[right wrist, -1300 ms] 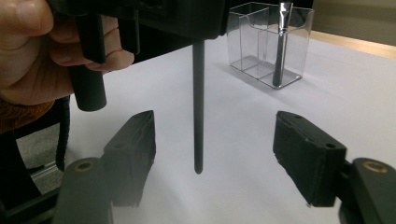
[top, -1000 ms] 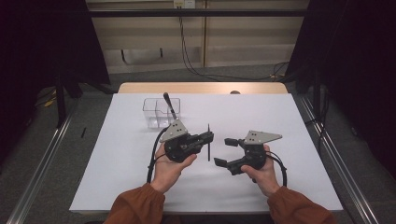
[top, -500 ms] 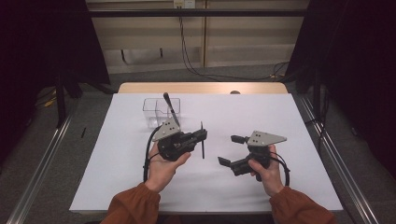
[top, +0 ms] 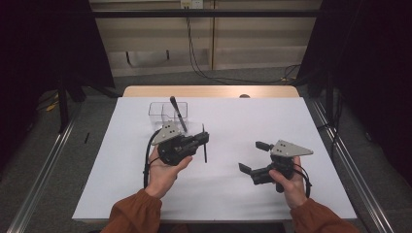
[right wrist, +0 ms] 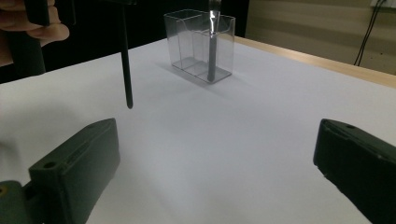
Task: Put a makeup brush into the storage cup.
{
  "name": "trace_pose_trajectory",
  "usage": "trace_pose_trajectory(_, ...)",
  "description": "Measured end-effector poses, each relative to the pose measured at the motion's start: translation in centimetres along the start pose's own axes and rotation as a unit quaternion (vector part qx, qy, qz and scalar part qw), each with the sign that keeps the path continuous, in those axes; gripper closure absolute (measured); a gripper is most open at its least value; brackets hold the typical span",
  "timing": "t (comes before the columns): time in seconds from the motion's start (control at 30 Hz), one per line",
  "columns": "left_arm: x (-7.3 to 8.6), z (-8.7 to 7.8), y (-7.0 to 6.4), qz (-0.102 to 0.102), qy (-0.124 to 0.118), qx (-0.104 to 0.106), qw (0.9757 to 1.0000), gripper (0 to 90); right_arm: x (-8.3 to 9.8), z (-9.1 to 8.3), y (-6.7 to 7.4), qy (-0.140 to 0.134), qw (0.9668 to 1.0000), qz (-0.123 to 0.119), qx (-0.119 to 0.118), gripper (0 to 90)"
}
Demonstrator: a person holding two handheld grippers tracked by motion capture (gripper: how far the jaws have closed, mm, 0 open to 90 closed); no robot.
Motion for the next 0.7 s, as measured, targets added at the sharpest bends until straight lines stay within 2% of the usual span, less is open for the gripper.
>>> trace_pose_trajectory(0.17,-0.1,-0.7,0.4,-0.002,-0.001,-0.004,1.0000,85.6,0.3,-1.0,-0.9,-0.003,0.9999,0.010,0.004,0.0)
trace_pose_trajectory(0.3,0.0,-1.3,0.7,0.002,-0.001,-0.008,1.0000,85.6,0.4,-1.5,-1.6,-0.003,0.9996,0.021,0.019,0.8)
trace_pose_trajectory(0.4,0.1,-1.7,1.0,-0.002,0.002,-0.013,0.9999,85.6,0.5,-1.9,-2.0,-0.007,0.9991,0.020,0.036,1.2)
trace_pose_trajectory(0.53,0.0,-2.3,1.3,-0.002,0.000,-0.019,0.9998,85.6,0.8,-2.5,-2.3,-0.021,0.9985,0.022,0.047,1.0)
trace_pose_trajectory(0.7,-0.1,-3.0,1.8,-0.004,-0.003,-0.027,0.9996,85.5,1.4,-3.6,-2.9,-0.023,0.9978,0.032,0.053,1.0)
Point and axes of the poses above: each handheld gripper's, and its own axes: z roughly forward along the jaws, x roughly out of its underside, y roughly to its left, the point moved 6 cm from there along z, roughly forward along the jaws, and after that the axes turned 13 degrees about x, right-handed, at the moved point
